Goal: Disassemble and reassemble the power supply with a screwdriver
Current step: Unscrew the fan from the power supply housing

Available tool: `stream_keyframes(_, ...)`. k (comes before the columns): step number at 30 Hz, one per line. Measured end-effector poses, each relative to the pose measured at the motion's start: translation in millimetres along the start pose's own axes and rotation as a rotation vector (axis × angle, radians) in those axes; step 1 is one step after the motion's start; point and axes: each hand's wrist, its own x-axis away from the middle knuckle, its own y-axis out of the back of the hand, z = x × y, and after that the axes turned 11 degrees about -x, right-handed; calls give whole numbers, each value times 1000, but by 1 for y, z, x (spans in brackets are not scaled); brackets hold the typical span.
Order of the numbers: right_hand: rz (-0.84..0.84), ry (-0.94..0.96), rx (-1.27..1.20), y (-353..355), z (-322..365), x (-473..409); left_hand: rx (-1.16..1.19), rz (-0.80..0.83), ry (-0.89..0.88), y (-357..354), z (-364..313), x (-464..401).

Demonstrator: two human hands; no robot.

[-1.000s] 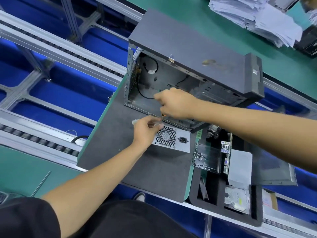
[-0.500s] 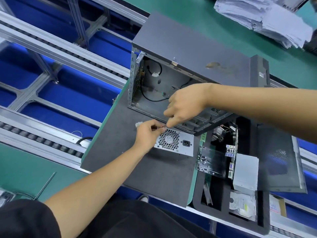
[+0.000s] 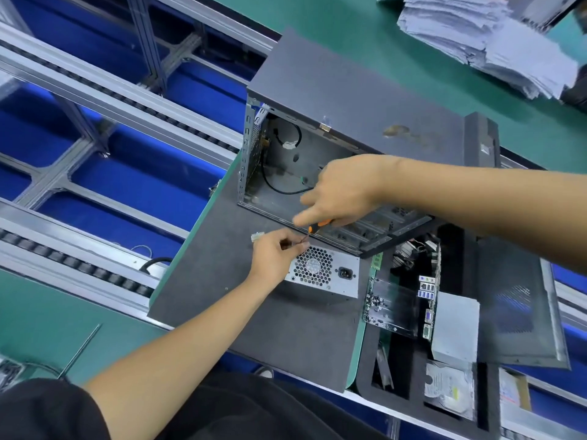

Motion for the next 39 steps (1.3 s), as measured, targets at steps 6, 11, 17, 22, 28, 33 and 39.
stream_keyframes(6,-143,-62,-143,-18,19,-4,-48,7,-25,3,0,-4)
stream_keyframes(11,-232,-807,-646,-25,41,-22,-19,-22,-23,1,2,-1)
stream_keyframes(17,-152,-331,-182,-12,21,-10,27,-6,34,2,-4,-1)
stream_keyframes(22,-51,-32,-48,-9,12,-1,34,8,41,6,-5,1)
stream_keyframes(28,-222,-814,-666,-25,45,-19,85,-11,108,4,-8,1)
stream_keyframes(33,-187,-907,-828,-16,49,-24,32,-11,65,3,-3,1)
stream_keyframes(39,48,-50,50,-1,21,-6,38,12,83,5,-2,0)
